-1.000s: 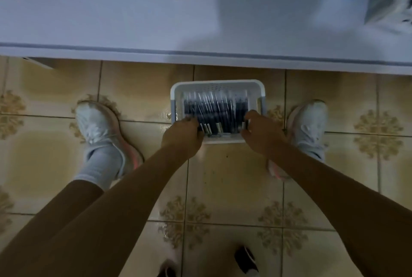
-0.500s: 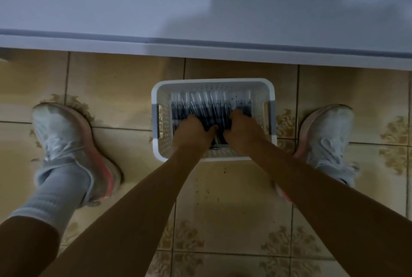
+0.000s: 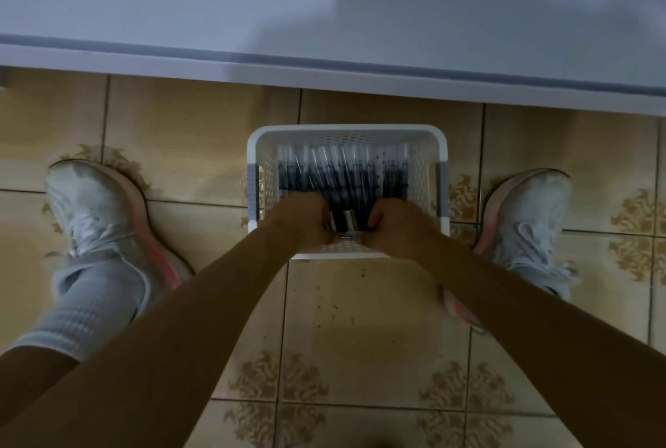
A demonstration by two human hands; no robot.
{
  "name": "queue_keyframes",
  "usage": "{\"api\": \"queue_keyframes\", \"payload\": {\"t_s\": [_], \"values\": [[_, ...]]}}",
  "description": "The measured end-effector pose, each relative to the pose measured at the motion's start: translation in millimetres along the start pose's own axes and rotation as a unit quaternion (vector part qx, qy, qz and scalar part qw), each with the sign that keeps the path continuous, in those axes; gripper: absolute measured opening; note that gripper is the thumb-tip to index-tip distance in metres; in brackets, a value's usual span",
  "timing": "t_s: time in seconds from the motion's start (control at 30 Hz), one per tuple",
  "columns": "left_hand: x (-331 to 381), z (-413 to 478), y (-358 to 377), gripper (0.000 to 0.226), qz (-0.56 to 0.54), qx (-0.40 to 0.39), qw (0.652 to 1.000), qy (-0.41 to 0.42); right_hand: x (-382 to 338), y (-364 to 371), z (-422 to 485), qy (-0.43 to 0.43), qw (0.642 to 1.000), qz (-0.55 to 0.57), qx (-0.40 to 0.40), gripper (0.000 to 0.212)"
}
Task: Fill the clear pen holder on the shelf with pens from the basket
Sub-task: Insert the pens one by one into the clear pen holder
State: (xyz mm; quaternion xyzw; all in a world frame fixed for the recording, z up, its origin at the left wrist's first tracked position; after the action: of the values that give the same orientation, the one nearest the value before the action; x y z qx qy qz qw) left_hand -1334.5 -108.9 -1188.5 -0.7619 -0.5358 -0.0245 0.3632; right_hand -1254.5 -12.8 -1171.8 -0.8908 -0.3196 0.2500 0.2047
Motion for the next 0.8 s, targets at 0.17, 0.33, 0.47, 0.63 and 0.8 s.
{"api": "queue_keyframes", "payload": {"t_s": [0.17,0.33,0.47,0.63,0.8], "values": [[4,-5,8,0.025,0.023,-0.037,0.999,0.032,-4,-4,6,-0.018,0.999,0.025,0.019,0.016],[3,-9,-14,0.017,-0.033,0.055,0.997,0.044,-2,-37,10,-0.005,0.968,0.21,0.134,0.013],[1,-13,-37,0.01,-0.167,0.164,0.972,0.026,-4,-61,15,-0.006,0.94,0.282,0.193,0.015],[-8,-17,-49,0.025,-0.252,0.233,0.939,-0.032,7,-63,10,0.004,0.966,0.161,0.203,0.014],[-19,-23,-52,0.041,-0.193,0.264,0.941,-0.082,-9,-52,4,-0.041,0.978,-0.112,0.172,0.018]]}}
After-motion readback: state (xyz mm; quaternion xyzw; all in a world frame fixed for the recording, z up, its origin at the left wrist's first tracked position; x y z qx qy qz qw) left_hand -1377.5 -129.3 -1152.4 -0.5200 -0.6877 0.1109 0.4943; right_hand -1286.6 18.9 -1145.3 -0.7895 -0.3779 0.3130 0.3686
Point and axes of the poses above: each hand's wrist, its own z-axis towards the middle knuckle, its own y-axis out of the palm, x = y × z, the point moved 10 cm from there along z, towards the middle knuckle, and after that the axes turned 7 degrees about -z, right-handed, at the moved point
